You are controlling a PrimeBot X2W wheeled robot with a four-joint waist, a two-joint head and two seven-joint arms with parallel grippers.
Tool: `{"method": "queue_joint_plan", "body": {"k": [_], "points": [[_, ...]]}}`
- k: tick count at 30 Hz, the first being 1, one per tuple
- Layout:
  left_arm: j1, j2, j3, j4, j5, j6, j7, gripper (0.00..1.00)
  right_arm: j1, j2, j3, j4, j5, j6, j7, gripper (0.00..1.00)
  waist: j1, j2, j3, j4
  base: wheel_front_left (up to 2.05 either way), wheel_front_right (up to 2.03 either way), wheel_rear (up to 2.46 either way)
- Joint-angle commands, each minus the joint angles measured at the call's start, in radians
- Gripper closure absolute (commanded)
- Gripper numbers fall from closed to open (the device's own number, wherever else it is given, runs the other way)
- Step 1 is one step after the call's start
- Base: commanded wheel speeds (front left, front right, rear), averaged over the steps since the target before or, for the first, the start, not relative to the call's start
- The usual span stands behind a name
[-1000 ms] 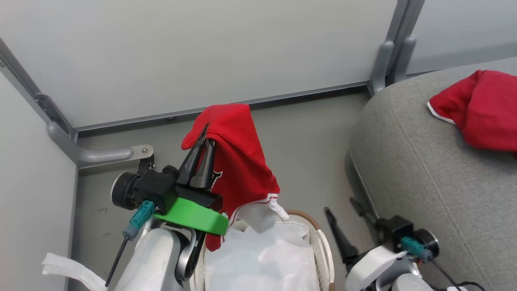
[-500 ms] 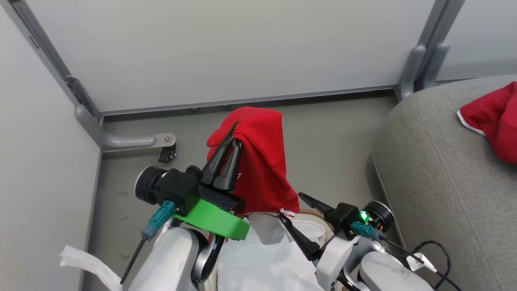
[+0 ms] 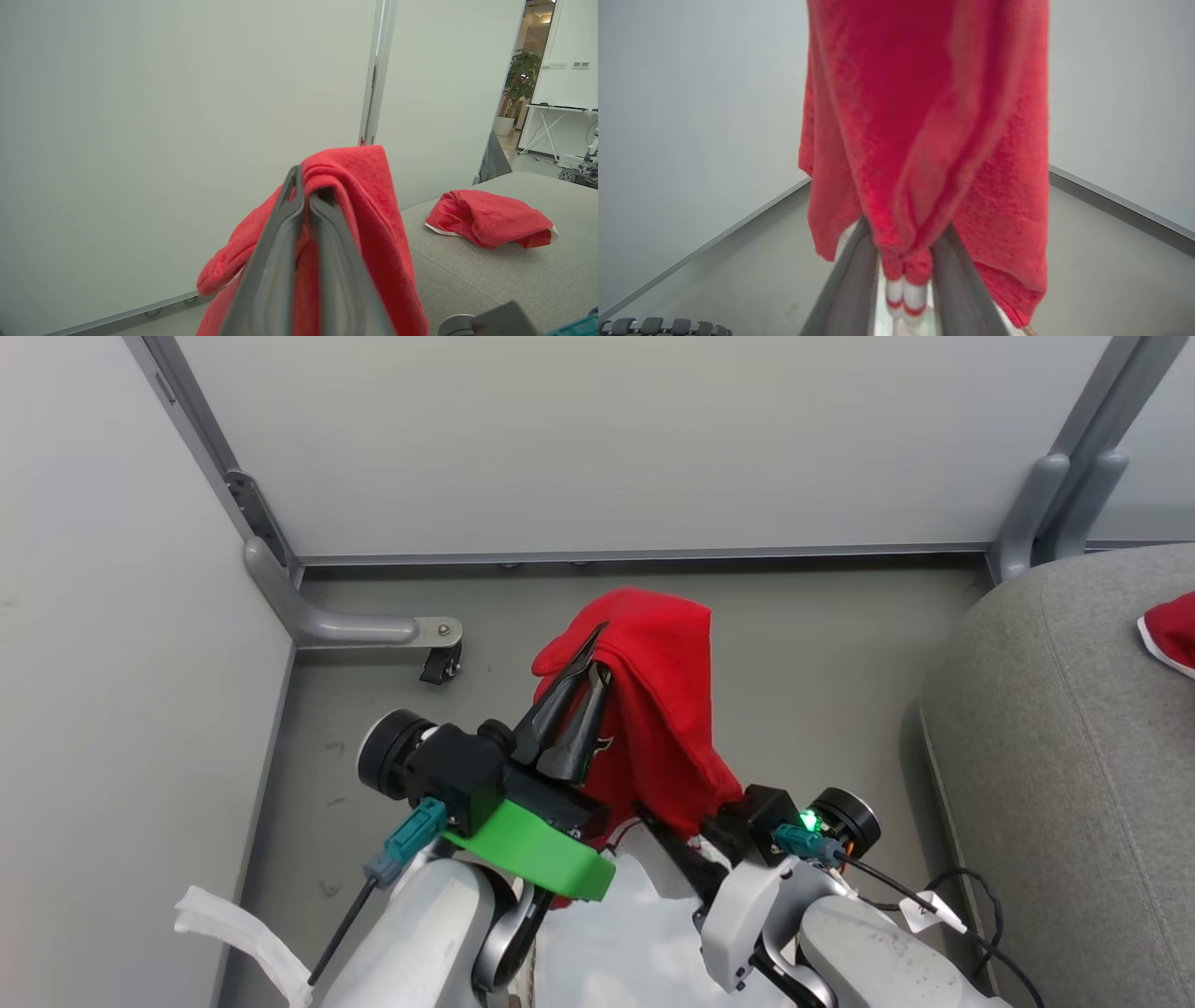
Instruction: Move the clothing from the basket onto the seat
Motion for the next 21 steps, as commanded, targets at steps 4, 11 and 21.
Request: {"method": "queue_joint_plan", "body": {"k": [4, 11, 21], "points": [[-0.012, 0.001, 0.001, 0.0, -0.003, 0.0, -0.001, 1.0, 0.004, 0.004, -0.017, -0.002, 0.008, -0.001, -0.002, 1.0, 0.0001, 0.0, 0.008, 0.011, 0.0, 0.0, 0.0], [0.011, 0.002, 0.018, 0.01, 0.01, 0.017, -0.001, 0.0, 0.054, -0.001, -0.1, -0.098, -0.016, -0.001, -0.002, 1.0, 0.0001, 0.0, 0.01, -0.026, 0.0, 0.0, 0.0], [0.065, 0.002, 0.079, 0.05, 0.058, 0.014, -0.001, 0.0, 0.155, -0.009, -0.231, -0.293, -0.065, -0.001, -0.002, 1.0, 0.0001, 0.0, 0.012, -0.18, 0.0, 0.0, 0.0]]}}
